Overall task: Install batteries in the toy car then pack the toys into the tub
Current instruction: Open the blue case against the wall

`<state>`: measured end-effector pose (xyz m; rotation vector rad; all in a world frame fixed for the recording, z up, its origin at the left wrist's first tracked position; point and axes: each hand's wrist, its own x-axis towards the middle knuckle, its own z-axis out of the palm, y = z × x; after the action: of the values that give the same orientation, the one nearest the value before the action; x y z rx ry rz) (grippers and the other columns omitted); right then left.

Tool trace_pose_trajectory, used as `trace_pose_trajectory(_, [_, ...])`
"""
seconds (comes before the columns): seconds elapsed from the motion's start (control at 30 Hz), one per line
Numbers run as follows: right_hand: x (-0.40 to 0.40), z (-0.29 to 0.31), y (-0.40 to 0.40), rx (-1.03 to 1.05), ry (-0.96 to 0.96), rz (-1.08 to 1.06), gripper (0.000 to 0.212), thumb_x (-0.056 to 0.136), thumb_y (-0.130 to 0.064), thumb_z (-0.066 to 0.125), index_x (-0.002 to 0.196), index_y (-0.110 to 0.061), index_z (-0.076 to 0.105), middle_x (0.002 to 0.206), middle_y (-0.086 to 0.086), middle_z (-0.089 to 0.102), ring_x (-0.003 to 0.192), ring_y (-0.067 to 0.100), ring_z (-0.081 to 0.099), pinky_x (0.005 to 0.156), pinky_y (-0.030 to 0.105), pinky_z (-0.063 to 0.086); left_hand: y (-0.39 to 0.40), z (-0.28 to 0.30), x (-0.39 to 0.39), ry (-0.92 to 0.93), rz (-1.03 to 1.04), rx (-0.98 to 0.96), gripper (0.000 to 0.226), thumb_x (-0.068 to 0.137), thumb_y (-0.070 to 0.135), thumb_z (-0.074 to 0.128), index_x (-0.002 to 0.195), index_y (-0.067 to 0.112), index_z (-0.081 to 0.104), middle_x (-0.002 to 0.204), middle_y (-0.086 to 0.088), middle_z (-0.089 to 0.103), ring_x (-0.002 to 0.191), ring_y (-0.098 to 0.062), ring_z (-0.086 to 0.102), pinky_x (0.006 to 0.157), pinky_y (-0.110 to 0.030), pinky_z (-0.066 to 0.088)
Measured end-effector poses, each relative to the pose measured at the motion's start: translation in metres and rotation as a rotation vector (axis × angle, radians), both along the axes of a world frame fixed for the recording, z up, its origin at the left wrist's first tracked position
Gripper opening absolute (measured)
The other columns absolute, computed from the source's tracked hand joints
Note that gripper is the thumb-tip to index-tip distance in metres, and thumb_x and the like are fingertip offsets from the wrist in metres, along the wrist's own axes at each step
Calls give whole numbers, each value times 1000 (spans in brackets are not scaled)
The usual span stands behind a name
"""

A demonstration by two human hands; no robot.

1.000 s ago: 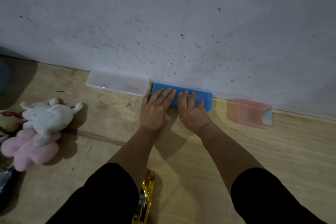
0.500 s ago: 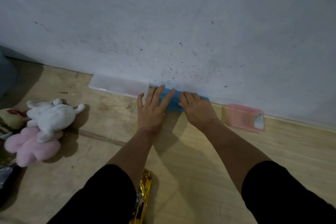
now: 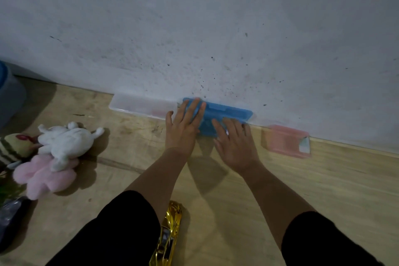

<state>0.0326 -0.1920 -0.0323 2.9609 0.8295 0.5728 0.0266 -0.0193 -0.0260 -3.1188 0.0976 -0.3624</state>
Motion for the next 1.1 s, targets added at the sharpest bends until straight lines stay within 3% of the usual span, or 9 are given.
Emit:
trace_pose_trajectory(0.17, [-15, -12, -7, -37, 236, -97, 59, 89, -42, 34, 136, -8, 41, 133, 20, 53, 127, 34, 40, 104, 53, 36, -4, 3, 2, 25, 37, -29, 95, 71, 22, 79, 147, 23, 23, 150, -4, 31, 135, -26, 32, 97, -49, 38])
trace_pose_trajectory(0.3, [-6, -9, -4, -31, 284, -152, 62, 90, -41, 32, 130, 2, 49, 127, 24, 57, 117, 38, 55, 100, 49, 42, -7, 7, 1, 89, 44, -16, 87, 81, 23, 70, 150, 24, 16, 154, -5, 26, 140, -27, 28, 103, -50, 32])
trace_pose_trajectory(0.5, [-2, -17, -2, -94, 334, -147, 71, 91, -51, 26, 133, 4, 44, 121, 21, 57, 111, 38, 56, 98, 46, 47, -8, 5, 0, 70, 69, -3, 91, 76, 22, 75, 148, 23, 21, 151, -6, 31, 136, -28, 34, 99, -50, 35])
trace_pose_trajectory(0.67, [14, -19, -3, -136, 289, -150, 75, 85, -55, 24, 128, 0, 50, 103, 17, 64, 92, 32, 63, 80, 39, 55, -9, 6, -1, 69, 77, 5, 91, 77, 21, 73, 149, 24, 18, 152, -5, 29, 136, -27, 33, 99, -49, 36])
trace_pose_trajectory(0.83, [24, -24, -6, -149, 162, -24, 61, 83, -50, 30, 114, -7, 61, 80, 9, 63, 71, 25, 58, 63, 33, 52, -8, 3, 1, 29, 81, 17, 93, 72, 23, 77, 148, 23, 23, 148, -4, 32, 131, -24, 29, 96, -50, 38])
trace_pose_trajectory(0.93, [34, -24, -5, -154, 161, 25, 55, 78, -52, 56, 107, -7, 64, 74, 11, 65, 62, 27, 62, 54, 32, 52, -9, 8, 0, 71, 88, 40, 90, 76, 24, 73, 149, 24, 20, 150, -4, 33, 134, -25, 35, 99, -50, 36])
trace_pose_trajectory(1.0, [39, -15, -4, -213, 273, 39, 63, 75, -53, 66, 115, -4, 60, 87, 16, 67, 72, 31, 65, 61, 35, 53, -10, 12, 0, 97, 81, 34, 87, 81, 23, 68, 150, 25, 15, 153, -4, 27, 137, -25, 32, 103, -50, 31])
trace_pose_trajectory(1.1, [44, 1, -6, -208, 492, 46, 70, 89, -56, 44, 138, -7, 34, 123, 19, 56, 106, 34, 58, 85, 40, 48, -10, 13, 0, 145, 68, 14, 84, 88, 25, 60, 151, 27, 5, 156, -3, 17, 141, -24, 23, 107, -50, 23])
